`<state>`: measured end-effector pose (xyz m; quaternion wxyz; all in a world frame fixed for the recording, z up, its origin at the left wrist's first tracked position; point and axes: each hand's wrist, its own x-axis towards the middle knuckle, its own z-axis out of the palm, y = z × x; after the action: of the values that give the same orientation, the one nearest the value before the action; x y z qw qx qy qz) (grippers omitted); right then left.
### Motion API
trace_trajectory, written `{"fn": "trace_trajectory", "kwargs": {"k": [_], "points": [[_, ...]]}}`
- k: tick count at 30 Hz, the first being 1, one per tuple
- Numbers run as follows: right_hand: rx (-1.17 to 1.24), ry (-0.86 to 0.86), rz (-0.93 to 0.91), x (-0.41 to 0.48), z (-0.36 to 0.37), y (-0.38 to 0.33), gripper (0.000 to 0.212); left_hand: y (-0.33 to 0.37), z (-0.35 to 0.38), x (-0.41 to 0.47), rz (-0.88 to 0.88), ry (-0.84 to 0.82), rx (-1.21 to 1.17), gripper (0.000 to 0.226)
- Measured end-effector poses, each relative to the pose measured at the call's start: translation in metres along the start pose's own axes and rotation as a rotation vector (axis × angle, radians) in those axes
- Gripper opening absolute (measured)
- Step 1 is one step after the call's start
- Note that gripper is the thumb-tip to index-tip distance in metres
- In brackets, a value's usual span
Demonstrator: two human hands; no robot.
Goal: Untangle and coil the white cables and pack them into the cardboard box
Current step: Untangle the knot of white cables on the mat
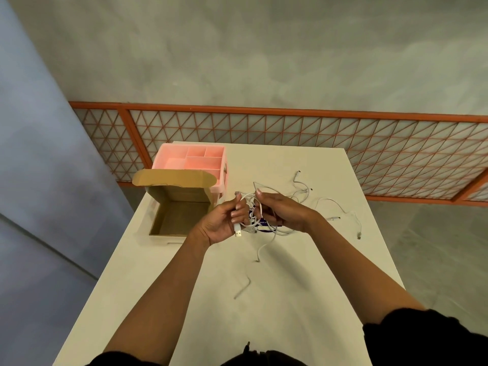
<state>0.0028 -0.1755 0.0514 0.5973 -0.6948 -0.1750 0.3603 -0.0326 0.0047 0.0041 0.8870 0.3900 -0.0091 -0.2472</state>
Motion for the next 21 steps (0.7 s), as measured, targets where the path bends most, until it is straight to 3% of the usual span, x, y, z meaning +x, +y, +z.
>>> {"fn": "trace_trajectory", "kwargs": {"k": [7,13,16,21], "points": [[-0.016,0.011,0.011,0.007,-0.003,-0.003,0.044,0.008,0.009,-0.003,0.041,-0.028,-0.072,0.027],[-0.008,0.155,0.046,0.009,-0.003,-0.001,0.047,0.009,0.024,-0.002,0.034,0.053,-0.047,0.034],[0.034,0.151,0.049,0.009,-0.003,0.001,0.045,0.007,0.023,0.001,0.038,0.054,-0.091,0.042],[-0.103,0.145,-0.052,0.0,-0.008,0.002,0.041,0.003,0.023,0.004,0.063,0.08,-0.106,0.039]]}}
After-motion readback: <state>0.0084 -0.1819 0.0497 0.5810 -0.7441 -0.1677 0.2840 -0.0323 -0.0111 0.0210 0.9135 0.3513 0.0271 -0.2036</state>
